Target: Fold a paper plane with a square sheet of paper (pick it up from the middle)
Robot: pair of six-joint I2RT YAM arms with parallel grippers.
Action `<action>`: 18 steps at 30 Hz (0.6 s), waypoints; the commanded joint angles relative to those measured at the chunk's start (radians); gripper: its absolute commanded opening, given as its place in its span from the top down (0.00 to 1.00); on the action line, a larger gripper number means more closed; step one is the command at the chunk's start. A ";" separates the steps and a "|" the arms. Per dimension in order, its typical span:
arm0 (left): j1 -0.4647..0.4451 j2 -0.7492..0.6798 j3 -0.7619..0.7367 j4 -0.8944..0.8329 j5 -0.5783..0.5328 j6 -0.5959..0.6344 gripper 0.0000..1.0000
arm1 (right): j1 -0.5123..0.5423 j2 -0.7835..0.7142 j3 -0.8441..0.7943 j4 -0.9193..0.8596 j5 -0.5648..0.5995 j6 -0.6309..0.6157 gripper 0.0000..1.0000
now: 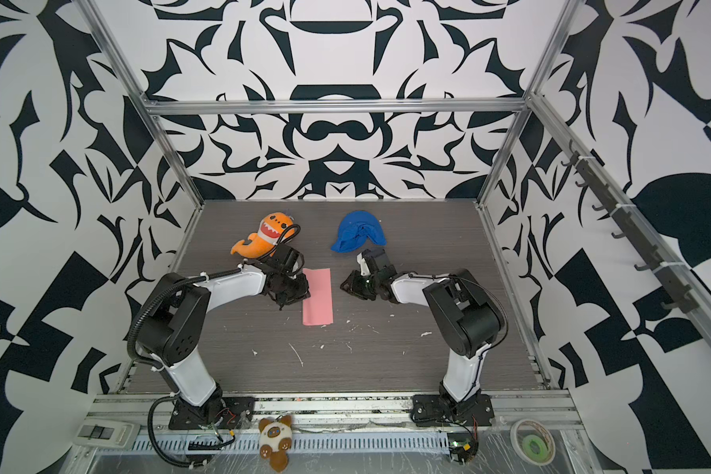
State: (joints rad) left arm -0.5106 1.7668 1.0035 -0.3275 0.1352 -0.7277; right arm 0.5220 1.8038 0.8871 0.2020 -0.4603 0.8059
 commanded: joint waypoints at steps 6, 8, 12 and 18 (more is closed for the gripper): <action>0.004 0.040 -0.044 -0.035 -0.021 0.008 0.71 | 0.026 0.019 0.045 0.038 -0.032 0.000 0.70; 0.004 0.042 -0.043 -0.036 -0.026 -0.001 0.71 | 0.028 0.023 0.046 0.050 -0.038 0.005 0.70; 0.004 0.051 -0.044 -0.030 -0.033 -0.019 0.70 | 0.029 0.029 0.050 0.057 -0.053 0.002 0.69; 0.004 0.055 -0.044 -0.037 -0.047 -0.040 0.70 | 0.035 0.032 0.051 0.069 -0.079 -0.013 0.69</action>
State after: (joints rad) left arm -0.5106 1.7687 1.0004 -0.3035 0.1371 -0.7479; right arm 0.5510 1.8454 0.9028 0.2306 -0.5106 0.8089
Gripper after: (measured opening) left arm 0.301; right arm 0.306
